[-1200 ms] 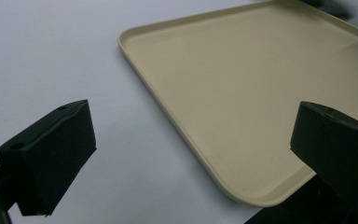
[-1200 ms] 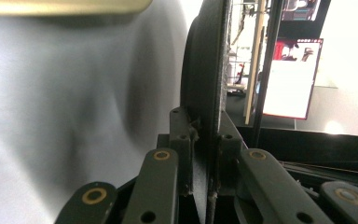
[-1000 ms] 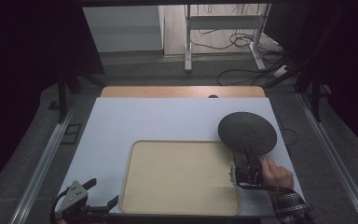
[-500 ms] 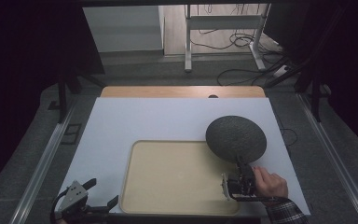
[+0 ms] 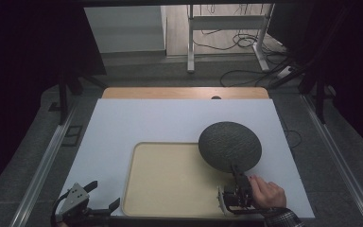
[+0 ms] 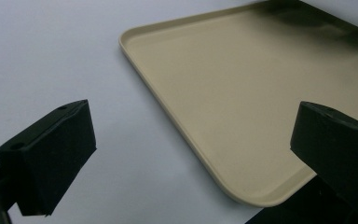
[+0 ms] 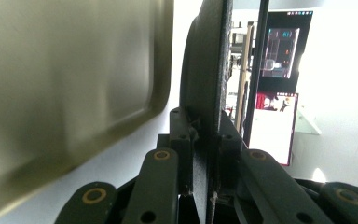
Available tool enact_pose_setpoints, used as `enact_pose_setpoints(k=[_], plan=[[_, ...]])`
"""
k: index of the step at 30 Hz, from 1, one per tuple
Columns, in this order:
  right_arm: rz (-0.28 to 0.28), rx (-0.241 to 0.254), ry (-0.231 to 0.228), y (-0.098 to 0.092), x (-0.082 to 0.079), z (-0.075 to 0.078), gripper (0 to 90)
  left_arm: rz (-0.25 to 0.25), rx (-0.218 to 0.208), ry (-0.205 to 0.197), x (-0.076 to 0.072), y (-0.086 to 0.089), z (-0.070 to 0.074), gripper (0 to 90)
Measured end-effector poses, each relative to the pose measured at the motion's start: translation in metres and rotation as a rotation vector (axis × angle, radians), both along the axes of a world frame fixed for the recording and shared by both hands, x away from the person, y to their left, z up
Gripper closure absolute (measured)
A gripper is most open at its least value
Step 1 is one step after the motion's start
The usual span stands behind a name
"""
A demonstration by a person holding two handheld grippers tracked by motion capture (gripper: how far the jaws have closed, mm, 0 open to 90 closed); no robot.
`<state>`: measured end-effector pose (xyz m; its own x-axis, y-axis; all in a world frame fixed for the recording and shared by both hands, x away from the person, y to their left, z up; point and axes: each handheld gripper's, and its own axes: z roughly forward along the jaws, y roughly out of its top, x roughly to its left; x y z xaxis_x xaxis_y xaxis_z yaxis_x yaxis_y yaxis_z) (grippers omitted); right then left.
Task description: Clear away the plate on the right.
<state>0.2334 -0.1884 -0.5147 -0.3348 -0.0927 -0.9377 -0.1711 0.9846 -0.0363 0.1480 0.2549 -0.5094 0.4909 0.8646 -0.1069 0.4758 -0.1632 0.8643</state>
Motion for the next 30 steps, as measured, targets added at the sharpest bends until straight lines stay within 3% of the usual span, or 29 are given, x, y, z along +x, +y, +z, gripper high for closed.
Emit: enact_pose_setpoints(k=[14, 30], plan=[[0.085, -0.007, 0.004, 0.024, -0.027, 0.001, 81.8, 0.008, 0.000, -0.002, 0.000, 0.001, 0.000, 0.0], [0.191, 0.005, 0.013, 0.051, -0.052, -0.008, 81.7, 0.006, -0.001, -0.004, 0.000, 0.001, 0.001, 0.0]])
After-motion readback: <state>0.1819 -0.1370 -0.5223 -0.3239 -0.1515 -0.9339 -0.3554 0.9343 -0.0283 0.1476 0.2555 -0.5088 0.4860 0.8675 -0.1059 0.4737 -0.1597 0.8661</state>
